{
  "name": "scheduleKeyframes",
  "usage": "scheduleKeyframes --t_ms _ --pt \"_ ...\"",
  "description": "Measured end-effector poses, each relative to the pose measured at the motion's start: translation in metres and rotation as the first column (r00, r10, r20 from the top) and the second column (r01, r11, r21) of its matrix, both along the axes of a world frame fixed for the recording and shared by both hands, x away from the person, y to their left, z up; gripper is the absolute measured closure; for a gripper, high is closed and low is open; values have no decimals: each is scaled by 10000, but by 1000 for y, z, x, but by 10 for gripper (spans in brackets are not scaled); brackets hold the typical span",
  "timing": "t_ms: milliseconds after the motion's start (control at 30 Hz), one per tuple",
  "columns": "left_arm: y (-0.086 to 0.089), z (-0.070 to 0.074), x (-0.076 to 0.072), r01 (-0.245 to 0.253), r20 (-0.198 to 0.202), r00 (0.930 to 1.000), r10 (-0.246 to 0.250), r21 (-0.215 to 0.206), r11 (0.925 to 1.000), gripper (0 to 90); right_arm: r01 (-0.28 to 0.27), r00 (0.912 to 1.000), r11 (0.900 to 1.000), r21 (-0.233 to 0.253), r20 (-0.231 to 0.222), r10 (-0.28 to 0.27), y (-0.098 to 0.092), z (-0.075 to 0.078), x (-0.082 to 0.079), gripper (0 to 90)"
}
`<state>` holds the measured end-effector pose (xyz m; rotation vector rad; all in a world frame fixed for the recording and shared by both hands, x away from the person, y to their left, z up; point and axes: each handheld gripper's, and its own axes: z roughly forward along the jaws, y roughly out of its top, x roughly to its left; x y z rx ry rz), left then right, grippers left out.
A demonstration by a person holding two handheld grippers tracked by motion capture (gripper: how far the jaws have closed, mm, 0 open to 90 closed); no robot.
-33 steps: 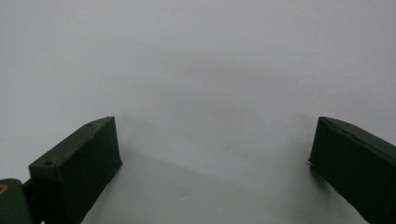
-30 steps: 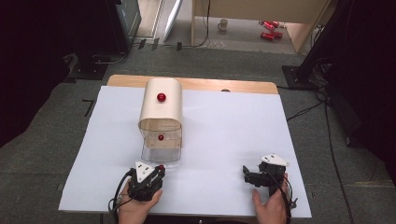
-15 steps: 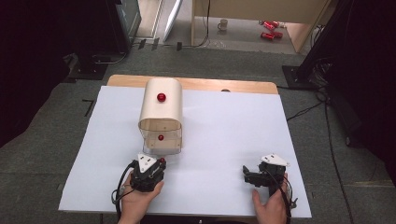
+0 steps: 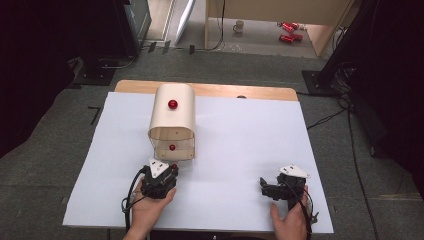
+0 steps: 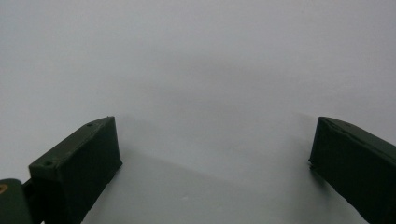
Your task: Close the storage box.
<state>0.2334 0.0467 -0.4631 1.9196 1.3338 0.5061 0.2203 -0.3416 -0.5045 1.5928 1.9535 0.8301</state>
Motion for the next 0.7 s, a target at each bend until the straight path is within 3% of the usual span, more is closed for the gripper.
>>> scheduleKeyframes --t_ms 700 --pt "-2 0 15 -87 -27 10000 86 -81 9999 752 0 10000 10000 -1 -1 0 0 0 0 15"
